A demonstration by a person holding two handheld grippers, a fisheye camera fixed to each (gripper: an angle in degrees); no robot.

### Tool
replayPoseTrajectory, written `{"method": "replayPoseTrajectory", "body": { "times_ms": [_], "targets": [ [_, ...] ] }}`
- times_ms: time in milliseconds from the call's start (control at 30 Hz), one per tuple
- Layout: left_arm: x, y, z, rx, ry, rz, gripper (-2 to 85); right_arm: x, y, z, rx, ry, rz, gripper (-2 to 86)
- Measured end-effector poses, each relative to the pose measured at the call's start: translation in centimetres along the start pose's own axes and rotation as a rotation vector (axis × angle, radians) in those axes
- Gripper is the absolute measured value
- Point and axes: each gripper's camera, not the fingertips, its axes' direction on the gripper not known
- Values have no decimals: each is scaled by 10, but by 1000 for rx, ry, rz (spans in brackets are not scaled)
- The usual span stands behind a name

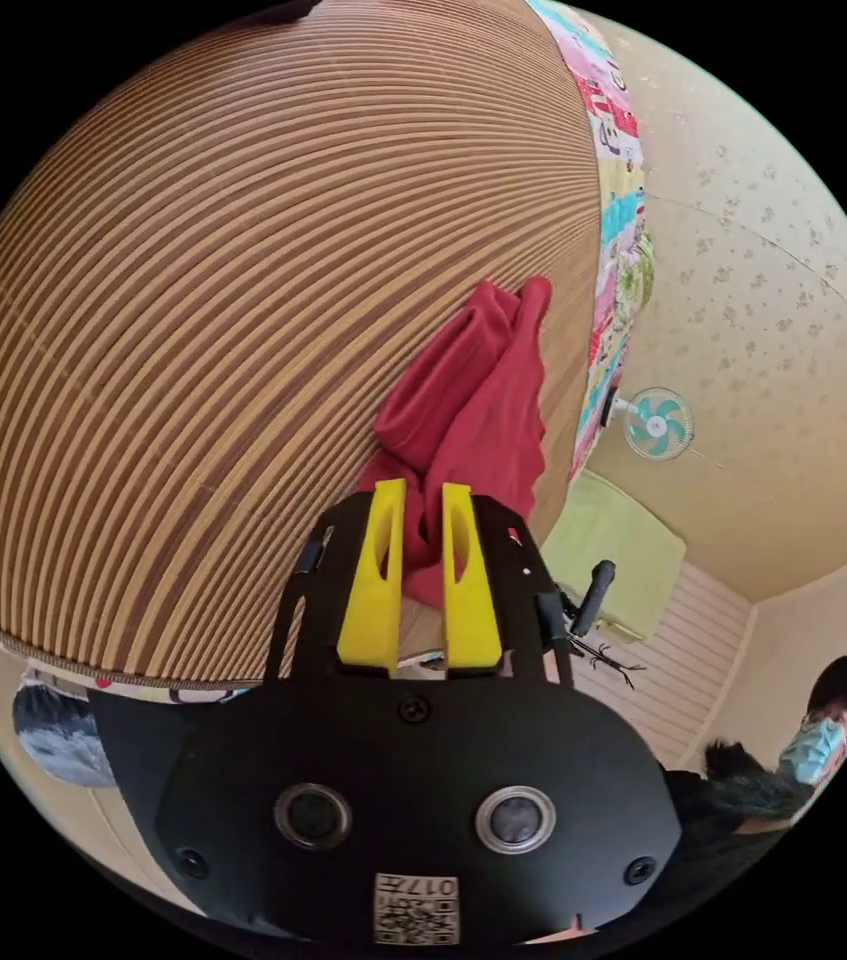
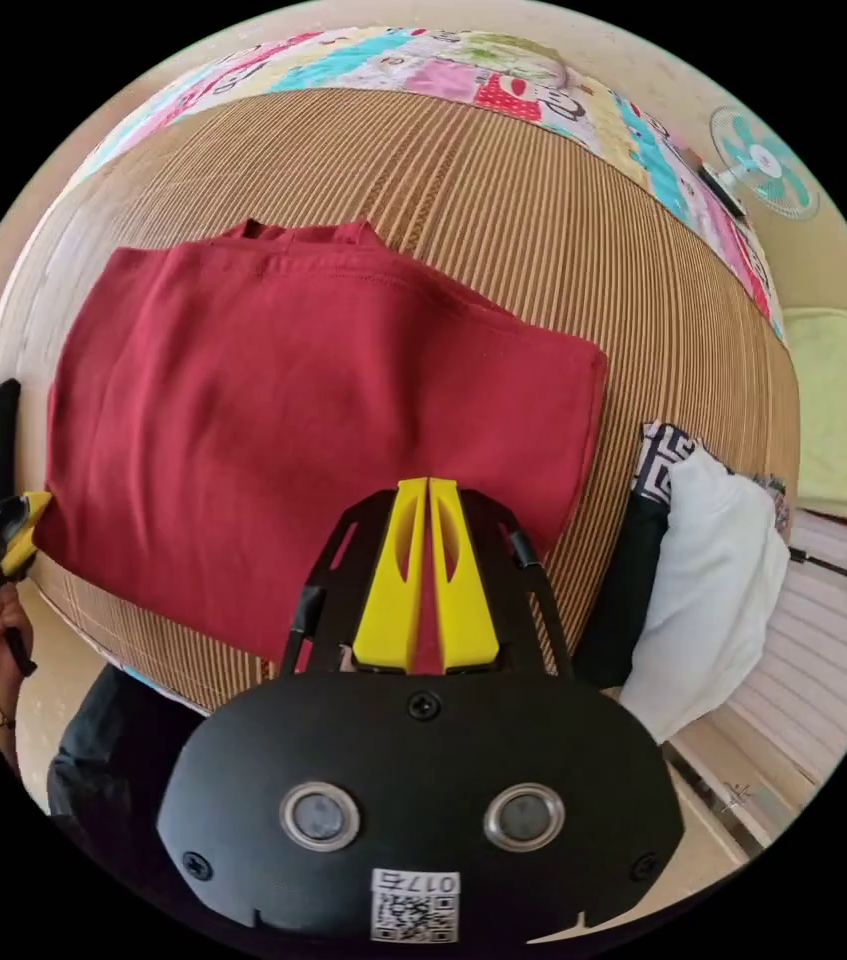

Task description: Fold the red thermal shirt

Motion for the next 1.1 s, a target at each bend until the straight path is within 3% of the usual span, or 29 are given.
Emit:
{"method": "replayPoseTrajectory", "body": {
  "times_ms": [67, 167, 333, 500, 600, 767, 833, 967, 1100],
  "targets": [
    [50, 1, 17, -77, 92, 173, 49, 41, 22, -23, 46, -258, 155, 4],
    [151, 29, 57, -184, -44, 483, 43, 87, 72, -41, 81, -384, 301, 3],
    [264, 116, 179, -363, -165, 862, 40, 146, 171, -42, 51, -441, 458, 4],
    [271, 205, 303, -674, -252, 1046, 51, 187, 250, -18, -37, -492, 545, 10],
    [261, 218, 305, -677, -171, 1019, 72, 206, 287, -4, -65, -617, 579, 20],
    [190, 150, 239, -310, -441, 671, 158, 221, 326, 23, -60, -921, 588, 101],
    [160, 125, 226, -277, -472, 544, 180, 225, 335, 35, -38, -1068, 619, 129],
    [98, 91, 264, -476, -353, 346, 176, 232, 355, 67, 57, -1418, 769, 175],
    [73, 106, 314, -665, -294, 241, 93, 234, 368, 92, 156, -1636, 912, 211]
  ]
}}
